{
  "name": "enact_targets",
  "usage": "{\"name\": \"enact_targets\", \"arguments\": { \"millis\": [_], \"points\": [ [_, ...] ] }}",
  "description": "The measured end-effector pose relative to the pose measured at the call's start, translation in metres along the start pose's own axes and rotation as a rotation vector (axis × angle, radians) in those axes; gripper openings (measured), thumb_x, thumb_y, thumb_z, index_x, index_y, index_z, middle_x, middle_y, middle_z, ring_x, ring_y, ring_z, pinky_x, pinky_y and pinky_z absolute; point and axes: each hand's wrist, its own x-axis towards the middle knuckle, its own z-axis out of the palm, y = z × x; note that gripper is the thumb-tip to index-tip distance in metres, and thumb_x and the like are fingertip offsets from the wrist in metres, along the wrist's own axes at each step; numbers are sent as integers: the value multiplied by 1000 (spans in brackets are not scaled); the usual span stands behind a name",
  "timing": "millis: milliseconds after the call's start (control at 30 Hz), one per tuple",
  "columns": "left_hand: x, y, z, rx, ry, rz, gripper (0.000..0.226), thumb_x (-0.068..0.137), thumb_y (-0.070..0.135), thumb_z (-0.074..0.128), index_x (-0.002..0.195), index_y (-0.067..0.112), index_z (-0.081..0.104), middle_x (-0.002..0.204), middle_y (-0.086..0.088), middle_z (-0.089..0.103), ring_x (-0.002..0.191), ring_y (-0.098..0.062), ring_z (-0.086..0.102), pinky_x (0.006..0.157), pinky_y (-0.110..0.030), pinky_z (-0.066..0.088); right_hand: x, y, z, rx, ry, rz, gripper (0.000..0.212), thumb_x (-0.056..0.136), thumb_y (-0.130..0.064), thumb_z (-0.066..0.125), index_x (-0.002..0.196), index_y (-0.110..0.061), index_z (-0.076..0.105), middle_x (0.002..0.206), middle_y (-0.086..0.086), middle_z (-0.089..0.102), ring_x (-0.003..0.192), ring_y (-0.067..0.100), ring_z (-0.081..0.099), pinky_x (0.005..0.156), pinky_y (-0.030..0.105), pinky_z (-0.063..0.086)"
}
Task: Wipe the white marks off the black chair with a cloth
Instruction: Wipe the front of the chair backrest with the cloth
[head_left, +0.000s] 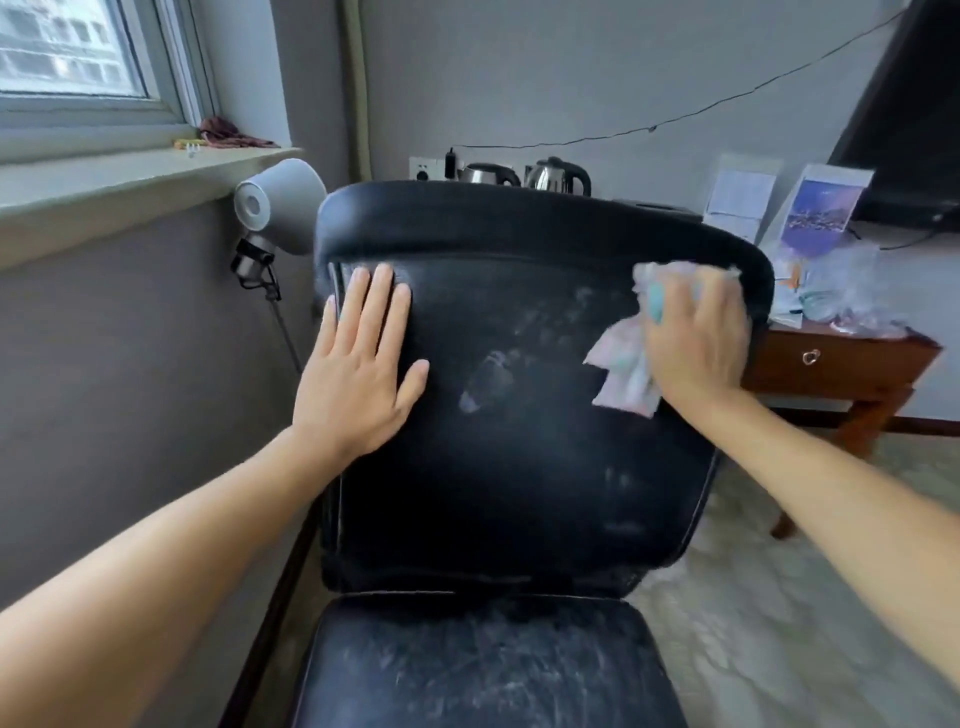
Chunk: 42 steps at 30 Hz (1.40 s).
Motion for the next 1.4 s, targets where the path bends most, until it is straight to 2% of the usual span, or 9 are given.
{"name": "enact_targets", "arguments": {
  "millis": [167,333,500,633,733,1000,1167,1300,1400],
  "points": [
    [-1,3,-3,59,-49,-23,83,106,56,29,166,1,8,174,-19,-2,161,-36,-6,129,-59,12,41,-37,3,100,178,368,28,98,-27,58,115,-4,56,125,24,53,109,40,57,91,44,49],
    [-7,-4,-13,102,-86,2,79,106,51,36,165,3,16,173,-21,8,161,-38,6,126,-60,20,-90,-202,48,304,99,-247,51,87,-11,68,135,-13,49,126,14,39,100,35,54,88,43,51],
    [-22,2,-20,182,-96,54,74,106,36,48,166,8,16,174,-19,8,161,-36,6,126,-62,7,-98,-113,46,108,-93,-602,41,98,-2,46,130,-26,55,121,9,49,104,35,62,72,39,51],
    [-49,29,-8,152,-186,69,93,93,35,71,166,11,20,173,-22,2,160,-45,0,129,-59,9,-44,41,-2,-122,13,-130,45,87,-9,70,128,-16,53,120,14,41,99,42,62,75,45,56],
    [-80,52,7,158,-282,151,94,86,35,78,164,14,31,173,-23,5,159,-49,0,127,-62,15,-68,47,-11,-110,107,227,46,90,-7,64,132,-10,44,125,14,35,110,37,49,94,48,54],
    [-178,105,21,76,-732,256,57,76,39,80,130,22,74,158,-6,51,147,-28,47,109,-51,50,-283,-8,6,-121,-549,-267,59,74,3,55,130,-15,55,118,13,52,93,31,58,72,34,54],
    [-211,105,-9,-2,-950,131,64,106,30,40,167,27,19,175,4,11,162,-23,6,129,-49,11,-301,-8,-37,-36,-885,18,58,66,2,75,114,-21,51,108,3,43,95,28,49,78,29,48],
    [-225,156,-19,-165,-1044,101,69,105,38,46,167,27,17,172,5,23,160,-22,17,128,-42,17,-340,0,-71,204,-1214,290,34,92,-17,66,122,-18,51,116,4,40,111,31,49,89,38,47],
    [-250,200,-14,-216,-1157,118,72,103,48,52,165,27,22,170,1,29,156,-25,24,126,-42,23,-383,7,-94,165,-1330,339,55,97,-35,60,147,-34,37,136,4,43,126,31,40,106,38,38]
  ]
}}
